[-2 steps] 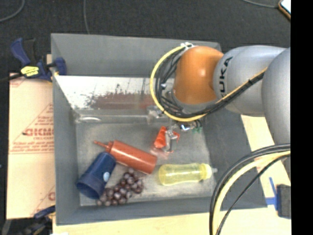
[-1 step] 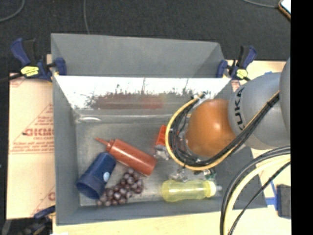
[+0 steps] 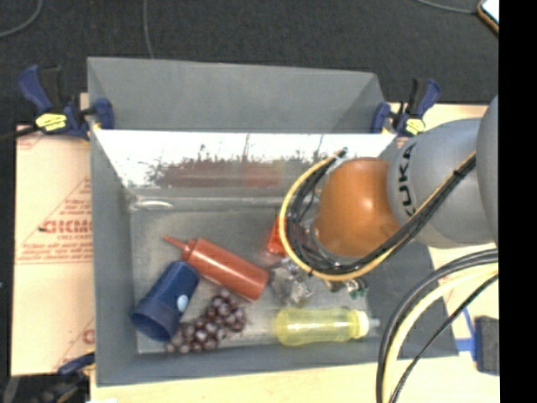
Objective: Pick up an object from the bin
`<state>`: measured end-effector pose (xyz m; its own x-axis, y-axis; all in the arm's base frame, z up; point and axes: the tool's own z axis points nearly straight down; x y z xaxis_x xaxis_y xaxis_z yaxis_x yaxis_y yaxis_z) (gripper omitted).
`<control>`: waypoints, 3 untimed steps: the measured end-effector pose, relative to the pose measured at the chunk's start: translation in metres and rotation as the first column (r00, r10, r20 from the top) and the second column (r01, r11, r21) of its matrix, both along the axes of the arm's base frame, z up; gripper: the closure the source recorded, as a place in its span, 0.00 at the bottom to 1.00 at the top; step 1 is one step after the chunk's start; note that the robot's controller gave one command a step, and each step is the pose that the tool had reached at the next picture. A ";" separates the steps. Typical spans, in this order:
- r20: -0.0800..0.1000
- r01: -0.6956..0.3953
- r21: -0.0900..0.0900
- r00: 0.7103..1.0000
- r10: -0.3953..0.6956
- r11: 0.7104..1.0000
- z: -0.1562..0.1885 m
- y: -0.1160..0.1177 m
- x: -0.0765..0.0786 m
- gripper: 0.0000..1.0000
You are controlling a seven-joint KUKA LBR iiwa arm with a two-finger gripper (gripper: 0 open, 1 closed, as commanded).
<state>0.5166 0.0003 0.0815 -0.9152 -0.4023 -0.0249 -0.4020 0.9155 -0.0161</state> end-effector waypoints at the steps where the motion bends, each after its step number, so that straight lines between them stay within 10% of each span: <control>1: 0.000 -0.001 0.000 1.000 0.001 1.000 0.000 0.000 0.000 1.00; 3: -0.010 0.000 0.000 1.000 0.000 1.000 0.029 0.000 -0.003 1.00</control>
Offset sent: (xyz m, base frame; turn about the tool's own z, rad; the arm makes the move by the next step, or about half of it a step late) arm -0.0001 -0.0003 0.0215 -0.0005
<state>0.5137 0.0000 0.1101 -0.9155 -0.4021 -0.0159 -0.4019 0.9156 -0.0127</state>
